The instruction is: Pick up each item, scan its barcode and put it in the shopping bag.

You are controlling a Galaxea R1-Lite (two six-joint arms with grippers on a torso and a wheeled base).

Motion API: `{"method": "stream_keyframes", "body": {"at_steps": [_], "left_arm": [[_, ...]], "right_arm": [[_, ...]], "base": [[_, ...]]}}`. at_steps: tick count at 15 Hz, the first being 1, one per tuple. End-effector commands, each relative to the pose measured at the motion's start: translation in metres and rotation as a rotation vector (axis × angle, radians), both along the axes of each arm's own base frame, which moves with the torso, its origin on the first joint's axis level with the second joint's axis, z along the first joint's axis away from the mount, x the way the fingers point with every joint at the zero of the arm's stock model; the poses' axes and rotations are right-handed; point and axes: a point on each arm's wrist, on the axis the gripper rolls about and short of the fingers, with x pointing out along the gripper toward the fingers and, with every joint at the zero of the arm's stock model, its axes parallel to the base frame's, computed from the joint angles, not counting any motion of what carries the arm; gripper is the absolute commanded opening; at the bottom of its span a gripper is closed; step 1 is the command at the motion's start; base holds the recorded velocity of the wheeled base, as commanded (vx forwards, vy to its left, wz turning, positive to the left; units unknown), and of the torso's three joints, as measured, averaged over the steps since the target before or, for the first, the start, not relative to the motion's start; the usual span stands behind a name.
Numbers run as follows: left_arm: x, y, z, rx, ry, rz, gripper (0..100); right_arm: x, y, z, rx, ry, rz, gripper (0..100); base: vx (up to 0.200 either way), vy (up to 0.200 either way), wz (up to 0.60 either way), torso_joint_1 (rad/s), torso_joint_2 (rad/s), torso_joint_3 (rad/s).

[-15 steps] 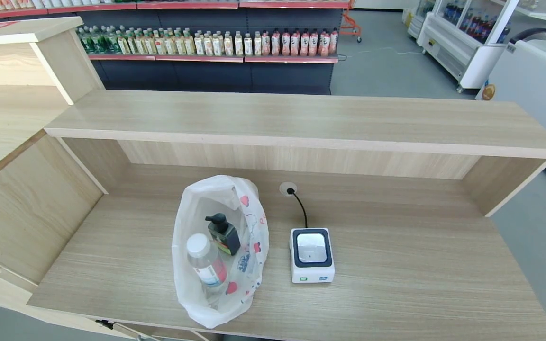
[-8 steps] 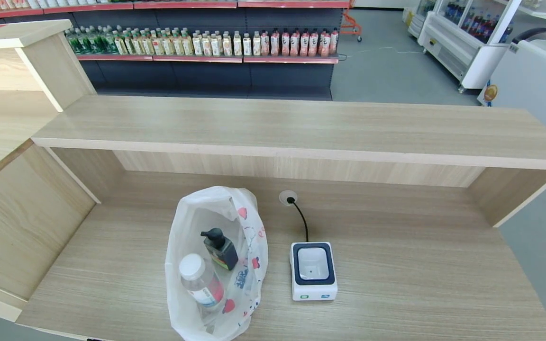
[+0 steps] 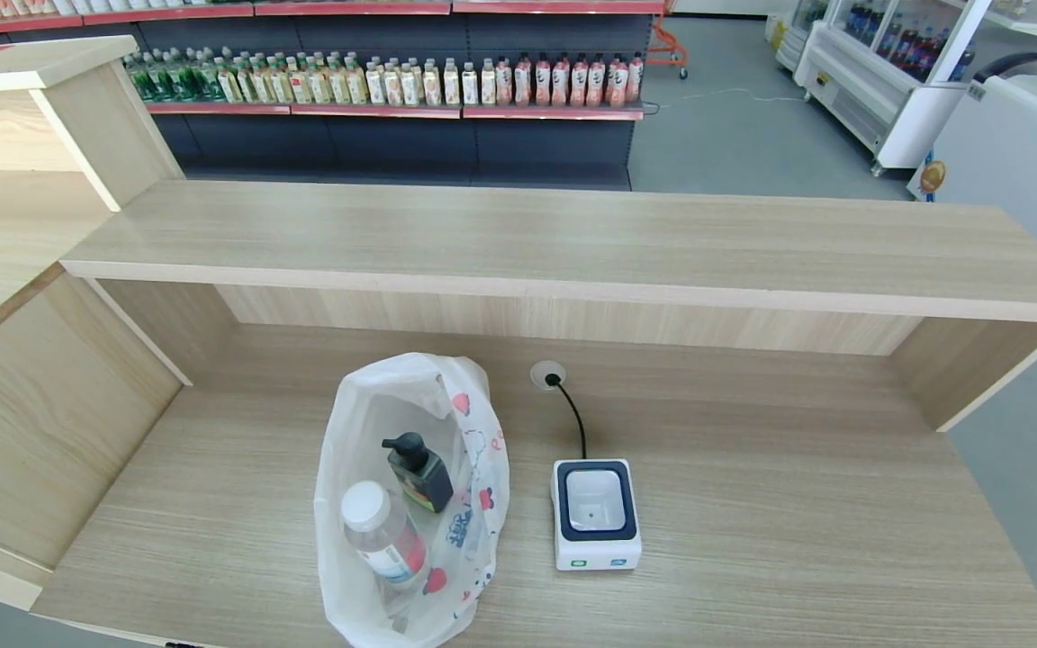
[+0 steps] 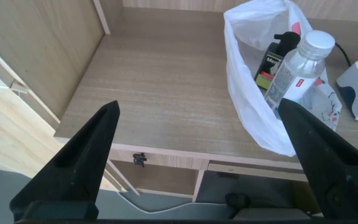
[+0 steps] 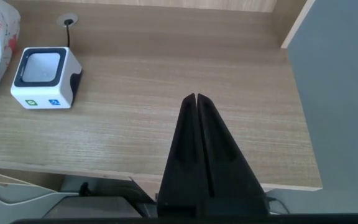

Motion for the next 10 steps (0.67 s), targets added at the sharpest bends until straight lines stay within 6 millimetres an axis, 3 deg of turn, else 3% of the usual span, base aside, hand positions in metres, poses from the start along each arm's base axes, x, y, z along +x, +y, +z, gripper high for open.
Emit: {"method": "stream_keyframes", "body": {"at_steps": [1, 10], "left_arm": [[0.0, 0.0, 0.0, 0.0, 0.0, 0.0, 100], [0.0, 0.0, 0.0, 0.0, 0.0, 0.0, 100]], "right_arm": [[0.0002, 0.0, 0.0, -0.001, 0.002, -0.001, 0], [0.0002, 0.0, 0.0, -0.002, 0.002, -0.001, 0]], "base": [[0.0, 0.0, 0.0, 0.0, 0.0, 0.0], [0.0, 0.0, 0.0, 0.0, 0.0, 0.0]]}}
